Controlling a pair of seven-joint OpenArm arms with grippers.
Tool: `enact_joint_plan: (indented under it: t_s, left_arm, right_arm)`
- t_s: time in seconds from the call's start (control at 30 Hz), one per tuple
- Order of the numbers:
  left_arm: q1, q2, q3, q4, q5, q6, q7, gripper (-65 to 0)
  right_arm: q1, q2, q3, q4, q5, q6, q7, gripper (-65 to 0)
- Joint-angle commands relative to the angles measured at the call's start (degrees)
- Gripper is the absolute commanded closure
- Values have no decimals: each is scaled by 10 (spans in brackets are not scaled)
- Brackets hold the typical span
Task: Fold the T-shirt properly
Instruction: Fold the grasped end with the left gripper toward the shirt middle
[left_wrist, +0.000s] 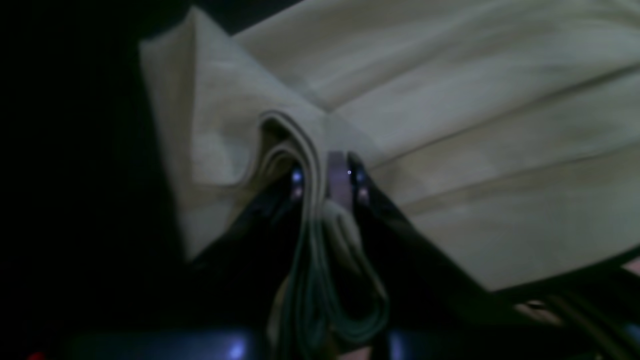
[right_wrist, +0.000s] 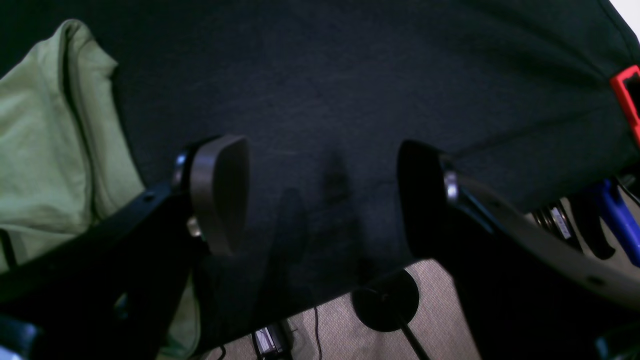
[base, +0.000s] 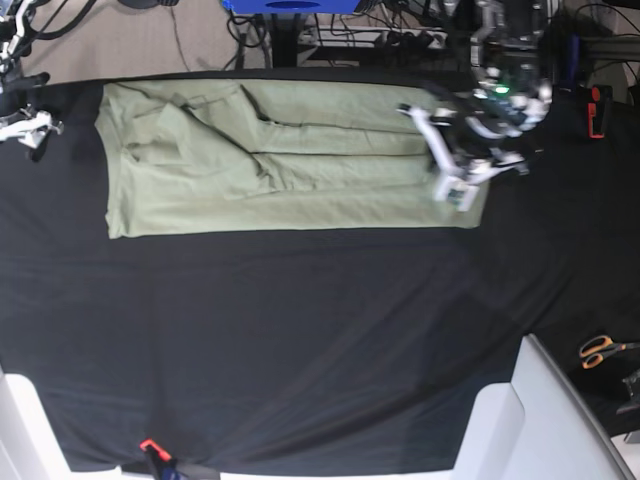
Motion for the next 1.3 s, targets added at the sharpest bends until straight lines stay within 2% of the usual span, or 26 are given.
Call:
enact_joint_plan:
  t_s: [0.0, 0.3, 0.57, 0.8, 0.97, 1.27]
  left_arm:
    - [-2, 1, 9, 10, -4, 0, -9, 0]
    - [-43, 18, 89, -27, -4, 0, -7, 0]
    - [-78, 24, 155, -76, -7, 54, -8, 0]
    - [-93, 40, 157, -90, -7, 56, -8, 0]
    - [-99, 39, 198, -107, -5, 56, -8, 0]
    - [-100, 40, 201, -113, -6, 56, -8, 0]
  right_arm:
    - [-1, 7, 3, 11, 4, 0, 12, -428]
    - [4, 7, 3, 8, 4, 0, 12, -428]
    - [4, 7, 3, 8, 4, 0, 12, -428]
    - [7, 8, 3, 8, 4, 0, 12, -428]
    - [12, 8, 3, 7, 4, 0, 12, -428]
    - [12, 9, 3, 7, 4, 0, 11, -428]
